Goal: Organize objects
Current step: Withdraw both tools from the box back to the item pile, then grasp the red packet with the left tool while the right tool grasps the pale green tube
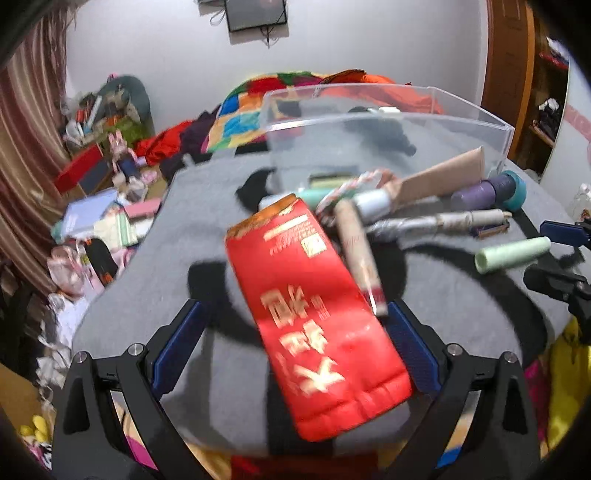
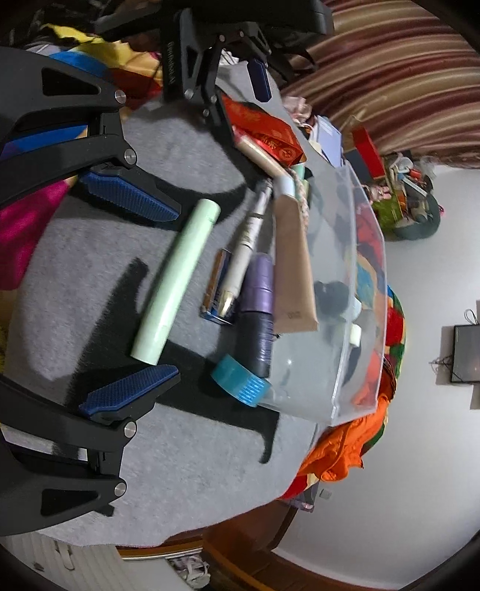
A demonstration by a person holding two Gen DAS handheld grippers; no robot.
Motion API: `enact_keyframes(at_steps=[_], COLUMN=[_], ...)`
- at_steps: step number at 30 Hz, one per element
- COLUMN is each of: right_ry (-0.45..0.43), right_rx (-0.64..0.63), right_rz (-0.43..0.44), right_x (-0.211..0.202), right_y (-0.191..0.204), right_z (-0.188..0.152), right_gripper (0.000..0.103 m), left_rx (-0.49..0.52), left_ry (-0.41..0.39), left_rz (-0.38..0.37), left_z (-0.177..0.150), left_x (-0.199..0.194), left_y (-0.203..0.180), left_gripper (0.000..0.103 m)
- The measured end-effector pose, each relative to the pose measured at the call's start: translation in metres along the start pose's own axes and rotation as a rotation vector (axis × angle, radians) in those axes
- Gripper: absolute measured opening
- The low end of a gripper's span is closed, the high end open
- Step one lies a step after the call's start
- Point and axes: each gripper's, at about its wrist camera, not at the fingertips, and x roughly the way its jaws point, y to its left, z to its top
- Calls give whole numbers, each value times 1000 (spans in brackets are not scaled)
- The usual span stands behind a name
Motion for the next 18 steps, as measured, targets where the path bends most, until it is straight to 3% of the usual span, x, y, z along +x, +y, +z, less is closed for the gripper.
enact_keyframes(at_steps=[5, 8, 15, 18], right_ry=[24, 6, -13, -2], right_rx=[-41, -73, -57, -56], right_rz=[54, 26, 20, 35], right_x=[-4, -6, -3, 0], right_y=[6, 12, 13, 13], right_z=[-6, -5, 7, 8], right_gripper=[77, 77, 75, 74], left_rx=[-56, -54, -86, -89], left_ry=[19, 18, 21, 18], left_rz=[-78, -86, -239, -251], left_z=[-3, 5, 31, 36], left_x=[-2, -1, -5, -5], left_y=[20, 20, 18, 20], left_gripper=[99, 99, 99, 99])
